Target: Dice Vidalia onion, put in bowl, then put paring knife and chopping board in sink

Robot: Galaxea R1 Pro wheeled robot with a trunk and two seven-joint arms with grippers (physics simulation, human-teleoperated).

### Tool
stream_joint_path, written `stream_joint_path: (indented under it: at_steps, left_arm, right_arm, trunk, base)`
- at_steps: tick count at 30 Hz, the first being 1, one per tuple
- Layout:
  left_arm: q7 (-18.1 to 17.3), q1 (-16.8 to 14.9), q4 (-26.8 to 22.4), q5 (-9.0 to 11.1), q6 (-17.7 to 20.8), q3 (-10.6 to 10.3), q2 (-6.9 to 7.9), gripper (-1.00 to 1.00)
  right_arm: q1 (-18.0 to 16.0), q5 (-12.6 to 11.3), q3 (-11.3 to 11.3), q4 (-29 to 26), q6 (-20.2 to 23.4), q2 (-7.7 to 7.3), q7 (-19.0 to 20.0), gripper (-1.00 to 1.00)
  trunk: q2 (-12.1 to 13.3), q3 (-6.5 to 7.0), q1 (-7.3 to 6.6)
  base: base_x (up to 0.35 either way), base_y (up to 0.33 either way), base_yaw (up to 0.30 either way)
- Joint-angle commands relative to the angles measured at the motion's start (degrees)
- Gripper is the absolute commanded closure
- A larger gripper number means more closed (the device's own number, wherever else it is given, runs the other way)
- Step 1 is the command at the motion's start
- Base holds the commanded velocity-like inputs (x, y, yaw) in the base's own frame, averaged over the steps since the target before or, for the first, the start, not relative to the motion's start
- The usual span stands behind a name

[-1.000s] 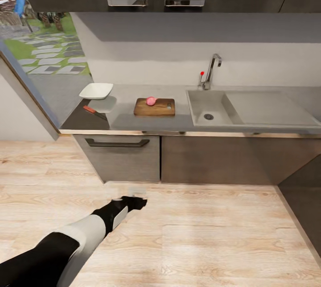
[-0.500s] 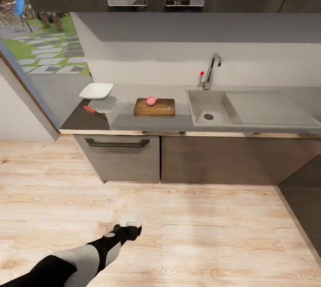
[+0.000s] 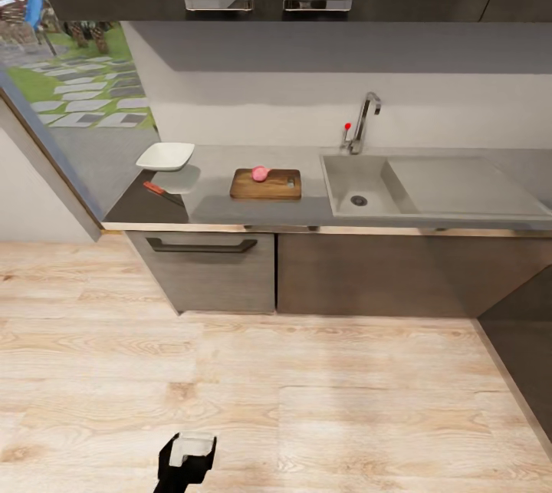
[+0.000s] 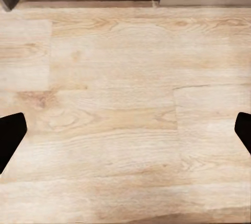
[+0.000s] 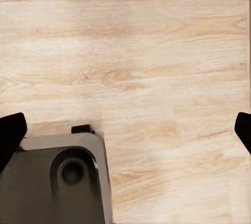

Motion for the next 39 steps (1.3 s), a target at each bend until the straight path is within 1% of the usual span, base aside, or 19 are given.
stream_joint_path:
  at_steps: [1, 5, 9, 13, 23, 39]
  left_arm:
    - [2.2, 0.8, 0.24, 0.42, -1.78, -0.55, 1.33, -1.0]
    - [5.99, 1.24, 0.19, 0.42, -2.37, -0.51, 2.65, -1.0]
    - [7.14, 1.34, 0.19, 0.42, -2.38, -0.49, 3.28, -1.0]
    - [7.61, 1.39, 0.17, 0.42, -1.44, -0.5, 3.68, -1.0]
    - [7.63, 1.39, 0.17, 0.42, -1.03, -0.55, 3.76, -1.0]
    - [7.6, 1.39, 0.23, 0.42, -1.01, -0.55, 3.58, -1.0]
  right_arm:
    - [-1.25, -0.66, 0.44, -0.13, 0.2, -0.26, -0.45, -1.0]
    - [-1.86, -0.84, 0.43, -0.11, -0.41, -0.15, -0.45, -1.0]
    - [-2.01, -0.85, 0.42, 0.38, -1.83, -0.05, -0.45, -1.0]
    - [-2.07, -0.92, 0.4, 1.76, -2.75, -0.04, -0.45, -1.0]
    - [-2.08, -0.84, 0.28, 2.13, -3.0, 0.0, -0.49, -1.0]
    - [-2.08, -0.88, 0.07, 2.13, -3.12, 0.0, -0.54, -1.0]
  trunk:
    - [-0.1, -0.08, 0.03]
    - [-0.1, -0.08, 0.03]
    - [-0.1, -0.08, 0.03]
    - [-0.1, -0.08, 0.03]
    - [-0.1, -0.01, 0.03]
    - [-0.1, 1.34, 0.03]
  base:
    - [0.0, 0.0, 0.0]
    - [0.0, 0.0, 0.0]
    - [0.0, 0.0, 0.0]
    - [0.0, 0.0, 0.0]
    - [0.0, 0.0, 0.0]
    - [0.0, 0.0, 0.0]
